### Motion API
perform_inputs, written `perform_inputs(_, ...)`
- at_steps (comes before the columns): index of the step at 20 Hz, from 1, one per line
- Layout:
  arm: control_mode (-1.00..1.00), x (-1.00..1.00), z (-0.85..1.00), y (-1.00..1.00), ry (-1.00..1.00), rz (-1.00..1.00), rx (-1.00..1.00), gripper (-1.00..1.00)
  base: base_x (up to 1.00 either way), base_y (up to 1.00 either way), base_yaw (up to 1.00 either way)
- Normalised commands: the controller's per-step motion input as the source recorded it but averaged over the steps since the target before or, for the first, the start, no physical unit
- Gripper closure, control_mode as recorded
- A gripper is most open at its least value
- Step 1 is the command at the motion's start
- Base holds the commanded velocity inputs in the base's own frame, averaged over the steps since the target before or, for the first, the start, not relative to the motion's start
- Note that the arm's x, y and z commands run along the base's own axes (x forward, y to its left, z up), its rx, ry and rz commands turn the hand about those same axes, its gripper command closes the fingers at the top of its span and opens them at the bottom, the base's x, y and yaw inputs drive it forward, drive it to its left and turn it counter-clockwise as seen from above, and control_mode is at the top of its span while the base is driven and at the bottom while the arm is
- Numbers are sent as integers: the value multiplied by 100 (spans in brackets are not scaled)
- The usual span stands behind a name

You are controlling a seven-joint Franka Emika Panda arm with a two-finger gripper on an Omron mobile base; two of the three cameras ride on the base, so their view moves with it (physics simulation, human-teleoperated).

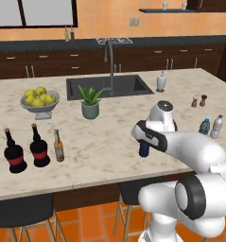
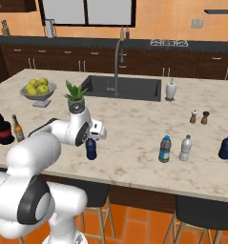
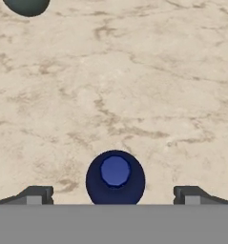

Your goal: Move the plastic bottles in the middle to the plastics group, and the glass bottles in the middle to the glass group.

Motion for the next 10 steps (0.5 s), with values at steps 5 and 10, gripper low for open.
perform_inputs(5, -100, 0, -34, -1, 5, 0, 0, -100, 0, 0, 0)
perform_inputs(10, -100, 0, -13, 0, 0, 0, 0, -100, 0, 0, 0)
